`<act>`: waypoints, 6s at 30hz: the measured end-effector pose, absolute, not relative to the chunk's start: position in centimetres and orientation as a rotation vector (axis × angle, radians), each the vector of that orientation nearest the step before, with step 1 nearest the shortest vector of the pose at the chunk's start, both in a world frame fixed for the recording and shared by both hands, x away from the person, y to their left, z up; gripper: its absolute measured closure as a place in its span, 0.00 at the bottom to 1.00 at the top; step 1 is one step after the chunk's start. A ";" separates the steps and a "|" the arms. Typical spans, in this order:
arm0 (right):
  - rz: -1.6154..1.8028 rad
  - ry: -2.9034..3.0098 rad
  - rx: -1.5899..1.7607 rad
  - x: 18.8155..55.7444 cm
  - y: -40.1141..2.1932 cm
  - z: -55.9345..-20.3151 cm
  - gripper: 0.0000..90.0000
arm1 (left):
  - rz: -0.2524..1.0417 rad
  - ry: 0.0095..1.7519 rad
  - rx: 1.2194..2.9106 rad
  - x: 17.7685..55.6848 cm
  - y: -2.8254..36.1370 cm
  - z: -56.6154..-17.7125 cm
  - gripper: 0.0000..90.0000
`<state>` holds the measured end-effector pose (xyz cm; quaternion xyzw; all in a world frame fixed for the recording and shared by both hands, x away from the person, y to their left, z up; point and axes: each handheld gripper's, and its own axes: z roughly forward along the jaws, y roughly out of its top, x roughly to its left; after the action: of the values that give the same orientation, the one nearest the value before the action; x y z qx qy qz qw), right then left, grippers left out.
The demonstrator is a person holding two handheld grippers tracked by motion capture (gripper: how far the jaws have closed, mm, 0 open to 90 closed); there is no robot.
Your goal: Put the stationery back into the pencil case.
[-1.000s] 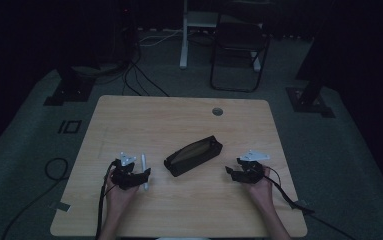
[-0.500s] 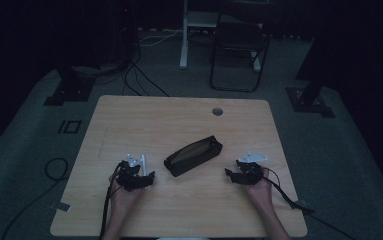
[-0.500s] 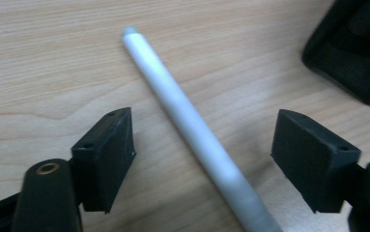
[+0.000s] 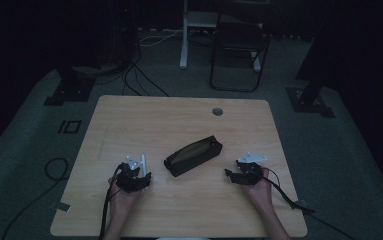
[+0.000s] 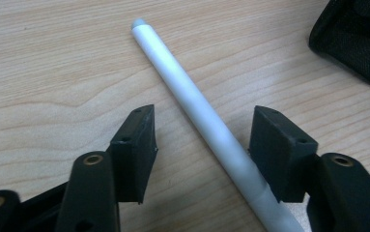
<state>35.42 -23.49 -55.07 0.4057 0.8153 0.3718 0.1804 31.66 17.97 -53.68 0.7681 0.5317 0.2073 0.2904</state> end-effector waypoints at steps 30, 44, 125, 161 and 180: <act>1.053 2.315 1.135 35.5 -23.5 -55.1 0.38 | 0.526 1.410 2.078 30.6 18.7 -53.3 0.86; 1.057 2.337 1.104 35.6 -23.7 -55.1 0.37 | 0.542 1.340 2.114 30.8 19.0 -53.3 0.87; 1.065 2.358 1.077 35.7 -23.8 -55.1 0.36 | 0.556 1.064 2.072 30.6 19.3 -49.3 0.88; 1.065 2.358 1.077 35.8 -23.8 -55.1 0.36 | 0.599 1.036 2.058 30.4 19.7 -46.9 0.88; 1.065 2.359 1.077 35.7 -23.8 -55.1 0.36 | 0.617 0.996 2.057 30.3 19.1 -45.6 0.88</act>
<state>35.74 -23.81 -55.08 0.3788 0.8294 0.3744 0.1683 30.34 19.08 -45.62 0.8046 0.3898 0.2414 0.3775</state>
